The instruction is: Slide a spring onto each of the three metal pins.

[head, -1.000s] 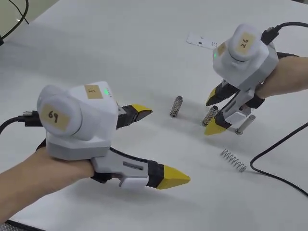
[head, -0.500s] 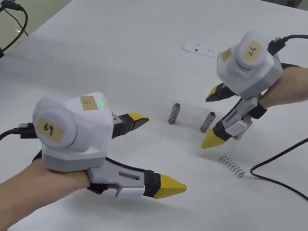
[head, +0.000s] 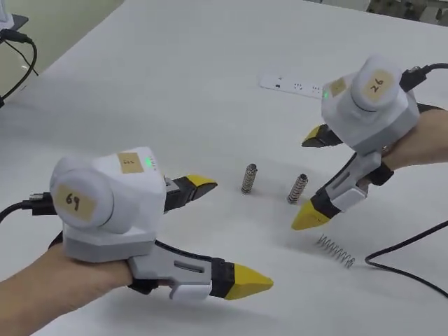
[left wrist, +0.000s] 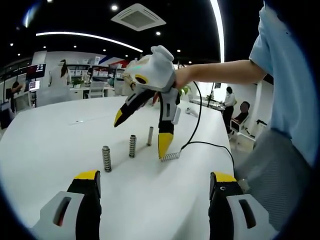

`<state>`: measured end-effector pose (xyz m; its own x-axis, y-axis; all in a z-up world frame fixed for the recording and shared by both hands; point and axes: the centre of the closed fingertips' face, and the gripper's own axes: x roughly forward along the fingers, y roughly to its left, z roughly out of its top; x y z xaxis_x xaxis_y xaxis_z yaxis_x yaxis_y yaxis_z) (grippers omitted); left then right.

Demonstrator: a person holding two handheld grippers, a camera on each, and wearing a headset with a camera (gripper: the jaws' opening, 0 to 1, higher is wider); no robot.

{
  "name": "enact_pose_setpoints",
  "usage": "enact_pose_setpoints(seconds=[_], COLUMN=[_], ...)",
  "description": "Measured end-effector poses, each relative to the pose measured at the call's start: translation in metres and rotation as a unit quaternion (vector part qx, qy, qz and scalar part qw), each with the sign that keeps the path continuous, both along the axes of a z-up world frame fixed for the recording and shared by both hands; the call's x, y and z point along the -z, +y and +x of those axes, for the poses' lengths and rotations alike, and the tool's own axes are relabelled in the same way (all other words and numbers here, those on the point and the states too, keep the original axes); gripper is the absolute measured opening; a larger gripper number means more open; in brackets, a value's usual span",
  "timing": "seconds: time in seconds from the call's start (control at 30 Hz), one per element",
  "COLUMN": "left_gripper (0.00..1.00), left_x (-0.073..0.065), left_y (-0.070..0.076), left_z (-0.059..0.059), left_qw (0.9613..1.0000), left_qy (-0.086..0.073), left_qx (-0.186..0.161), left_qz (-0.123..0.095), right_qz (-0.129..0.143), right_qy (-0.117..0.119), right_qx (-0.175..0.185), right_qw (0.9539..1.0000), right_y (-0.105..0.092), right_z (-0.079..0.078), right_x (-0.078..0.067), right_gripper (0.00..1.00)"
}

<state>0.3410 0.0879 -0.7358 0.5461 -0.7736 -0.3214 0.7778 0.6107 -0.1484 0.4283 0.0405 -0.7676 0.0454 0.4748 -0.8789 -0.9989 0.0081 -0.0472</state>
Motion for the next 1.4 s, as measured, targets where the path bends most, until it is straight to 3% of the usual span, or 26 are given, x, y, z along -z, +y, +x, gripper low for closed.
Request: enact_pose_setpoints(seconds=[0.27, 0.4, 0.6, 1.0, 1.4], left_gripper=[0.87, 0.87, 0.87, 0.87, 0.85], left_x=[-0.003, -0.006, -0.009, -0.008, -0.005], left_y=[-0.004, -0.004, -0.01, -0.034, -0.056], left_z=[-0.001, 0.001, 0.003, 0.001, 0.005], left_qw=[0.9999, 0.9997, 0.999, 0.9963, 0.9906], left_qy=[-0.003, -0.005, -0.009, -0.009, -0.008], left_qx=[0.014, 0.021, 0.038, 0.079, 0.127], left_qz=[0.008, 0.014, 0.024, 0.034, 0.05], right_qz=[0.037, 0.067, 0.084, 0.118, 0.152], right_qy=[-0.005, -0.008, -0.012, -0.007, -0.009], right_qx=[0.032, 0.059, 0.092, 0.182, 0.234], right_qw=[0.9988, 0.996, 0.9921, 0.9761, 0.9602], right_y=[-0.007, -0.015, -0.039, -0.095, -0.117], right_z=[-0.004, -0.004, -0.016, -0.038, -0.048], right_x=[-0.013, -0.022, -0.03, -0.032, -0.039], right_gripper=[0.9, 0.9, 0.9, 0.9, 0.91])
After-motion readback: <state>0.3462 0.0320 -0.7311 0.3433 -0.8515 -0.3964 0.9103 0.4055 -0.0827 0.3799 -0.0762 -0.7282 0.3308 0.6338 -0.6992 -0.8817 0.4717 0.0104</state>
